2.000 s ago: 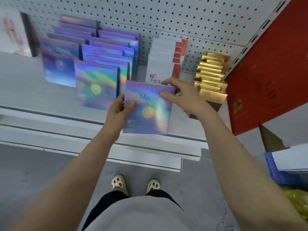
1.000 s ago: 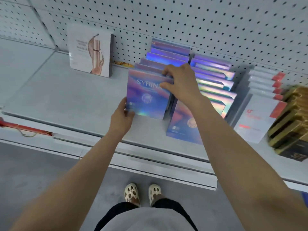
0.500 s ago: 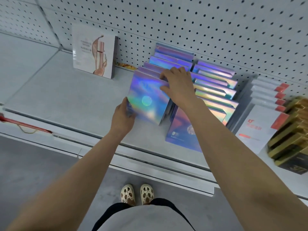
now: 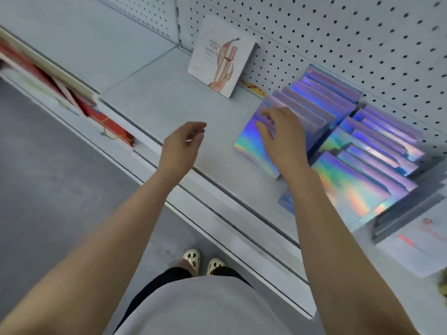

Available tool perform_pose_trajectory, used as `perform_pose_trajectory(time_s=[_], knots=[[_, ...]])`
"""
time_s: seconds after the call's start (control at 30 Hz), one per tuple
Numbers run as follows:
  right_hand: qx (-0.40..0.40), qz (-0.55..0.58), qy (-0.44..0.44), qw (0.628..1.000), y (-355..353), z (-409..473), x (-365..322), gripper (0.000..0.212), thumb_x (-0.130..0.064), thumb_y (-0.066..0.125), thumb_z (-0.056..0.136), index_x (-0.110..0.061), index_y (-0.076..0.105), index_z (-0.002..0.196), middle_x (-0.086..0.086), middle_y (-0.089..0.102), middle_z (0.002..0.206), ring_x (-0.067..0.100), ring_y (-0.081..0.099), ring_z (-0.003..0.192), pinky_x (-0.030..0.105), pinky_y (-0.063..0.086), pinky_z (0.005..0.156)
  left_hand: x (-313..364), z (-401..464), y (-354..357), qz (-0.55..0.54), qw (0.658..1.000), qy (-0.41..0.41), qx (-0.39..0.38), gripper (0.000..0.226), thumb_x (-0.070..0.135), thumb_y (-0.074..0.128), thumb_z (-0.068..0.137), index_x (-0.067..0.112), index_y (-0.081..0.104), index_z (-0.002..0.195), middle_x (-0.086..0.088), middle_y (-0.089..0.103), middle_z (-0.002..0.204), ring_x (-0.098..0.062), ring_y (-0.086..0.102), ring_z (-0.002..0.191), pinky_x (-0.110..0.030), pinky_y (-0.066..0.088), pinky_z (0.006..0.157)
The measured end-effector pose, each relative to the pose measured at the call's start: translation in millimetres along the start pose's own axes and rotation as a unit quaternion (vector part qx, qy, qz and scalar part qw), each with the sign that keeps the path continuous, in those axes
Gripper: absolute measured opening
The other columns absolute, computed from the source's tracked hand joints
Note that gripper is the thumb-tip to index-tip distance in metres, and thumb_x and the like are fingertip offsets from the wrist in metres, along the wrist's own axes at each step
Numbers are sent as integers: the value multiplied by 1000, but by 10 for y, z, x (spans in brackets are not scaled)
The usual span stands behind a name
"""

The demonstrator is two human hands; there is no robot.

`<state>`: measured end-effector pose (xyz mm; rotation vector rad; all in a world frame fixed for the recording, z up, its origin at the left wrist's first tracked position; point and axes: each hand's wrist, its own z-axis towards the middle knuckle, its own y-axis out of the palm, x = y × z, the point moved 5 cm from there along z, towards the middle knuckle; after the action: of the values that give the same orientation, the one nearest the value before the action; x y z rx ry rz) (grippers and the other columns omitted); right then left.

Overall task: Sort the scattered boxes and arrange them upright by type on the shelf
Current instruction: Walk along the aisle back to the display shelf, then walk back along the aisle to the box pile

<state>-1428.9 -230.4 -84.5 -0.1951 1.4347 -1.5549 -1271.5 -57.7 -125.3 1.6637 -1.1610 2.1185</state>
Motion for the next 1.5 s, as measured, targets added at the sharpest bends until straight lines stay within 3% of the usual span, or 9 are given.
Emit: perform_pose_trajectory(time_s=[0.3,0.37,0.53,0.73,0.87,1.07,1.23,1.37,1.5], knots=[[-138,123,-85,979,1343,-257,-1133,20,-24,59,95,-19,65,114,1,65,104,19,62,94,40,51,85,-1115,-594,-1304,5,979,-126,160,20,20,54,97,33,64,109,10,69,99,-8,64,96,-17,48,84],[-176,130,-103,970,1638,-251,-1442,20,-24,58,97,-19,65,115,-1,65,105,16,61,95,37,51,86,-1393,-658,-1584,-6,972,-152,177,20,20,53,97,33,63,109,8,69,97,-11,65,96,-23,48,84],[-253,125,-134,950,2437,-50,-2275,23,-26,55,98,-20,64,119,-2,66,109,12,60,94,27,48,83,-2033,-628,-2373,4,954,-208,214,18,17,54,97,31,63,106,9,68,94,-7,63,88,-5,41,72],[-292,140,-127,937,3352,345,-3353,24,-25,54,98,-19,65,119,-4,65,108,10,58,93,30,49,83,-2714,-364,-3456,14,939,-259,225,20,18,55,96,26,67,110,7,70,97,-11,66,93,-20,46,82],[-324,116,-142,928,3881,639,-3919,25,-27,53,99,-20,63,121,-1,66,106,15,60,95,35,51,83,-3054,-31,-4067,24,933,-276,229,20,17,55,96,22,67,112,7,69,96,-15,66,92,-23,47,82],[-344,98,-157,921,4574,1297,-4565,28,-29,53,100,-17,61,124,0,64,106,16,61,97,33,51,84,-3565,705,-4778,15,929,-292,226,20,19,54,97,24,66,112,5,70,100,-12,64,93,-2,38,69],[-332,122,-158,922,5189,2215,-5109,28,-29,52,100,-17,62,124,3,64,108,19,60,100,42,50,88,-3873,1697,-5414,18,929,-287,233,20,20,54,97,25,66,112,6,71,100,-12,65,94,-18,44,80],[-322,146,-141,925,5557,3093,-5605,29,-35,50,98,-24,61,122,-4,63,107,16,64,98,43,53,86,-4027,2566,-5986,35,935,-272,222,20,21,54,97,25,66,113,5,71,102,-10,64,95,-19,44,82],[-289,151,-159,932,5859,3889,-6152,27,-30,55,98,-22,62,123,-5,64,115,10,60,101,30,48,91,-4183,3401,-6584,61,940,-249,226,21,21,54,97,24,67,113,4,71,103,-13,64,94,-26,47,83]])
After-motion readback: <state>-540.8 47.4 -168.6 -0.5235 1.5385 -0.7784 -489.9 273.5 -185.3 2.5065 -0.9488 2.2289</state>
